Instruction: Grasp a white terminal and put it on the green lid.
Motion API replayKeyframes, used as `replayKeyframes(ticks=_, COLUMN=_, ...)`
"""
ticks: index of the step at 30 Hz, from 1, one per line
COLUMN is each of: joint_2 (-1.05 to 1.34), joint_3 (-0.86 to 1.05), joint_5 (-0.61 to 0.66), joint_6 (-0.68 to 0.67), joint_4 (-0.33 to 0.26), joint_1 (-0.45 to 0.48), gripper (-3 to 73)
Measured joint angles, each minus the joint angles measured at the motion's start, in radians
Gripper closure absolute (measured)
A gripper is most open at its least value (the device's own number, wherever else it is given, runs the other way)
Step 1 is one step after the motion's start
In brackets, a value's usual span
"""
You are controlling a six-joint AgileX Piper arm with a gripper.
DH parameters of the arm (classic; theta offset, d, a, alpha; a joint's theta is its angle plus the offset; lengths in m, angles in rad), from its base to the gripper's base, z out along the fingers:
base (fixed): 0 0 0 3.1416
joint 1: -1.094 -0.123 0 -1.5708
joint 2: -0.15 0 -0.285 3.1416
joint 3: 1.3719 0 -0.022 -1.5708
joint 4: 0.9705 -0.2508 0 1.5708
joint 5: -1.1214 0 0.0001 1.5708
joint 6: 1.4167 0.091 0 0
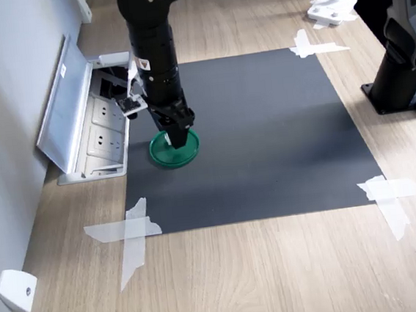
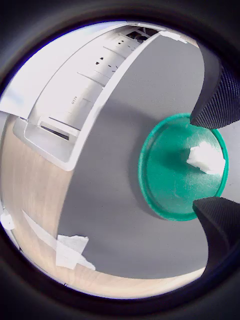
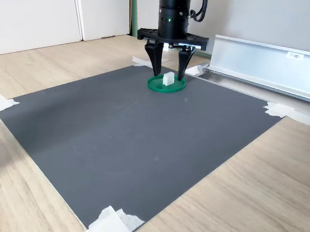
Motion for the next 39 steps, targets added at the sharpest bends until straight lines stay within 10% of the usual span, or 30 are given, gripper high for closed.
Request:
replayKeyframes(ticks=12, joint_2=0.386, joint_3=0.06, joint_5=-0.276, joint_6=0.185, joint_4=-0.031, joint_1=0.0, gripper=67.1)
replayKeyframes(ticks=23, joint_2=0.816, joint_3=0.438, joint_5=-0.427, joint_6=0.538, joint_4=0.222, joint_1=0.0, gripper=70.0)
replayKeyframes(ticks=39, joint_2=1.549, joint_3=1.199, joint_5=-0.673, joint_6=0.583, joint_4=0.255, joint_1=0.0, gripper=70.2)
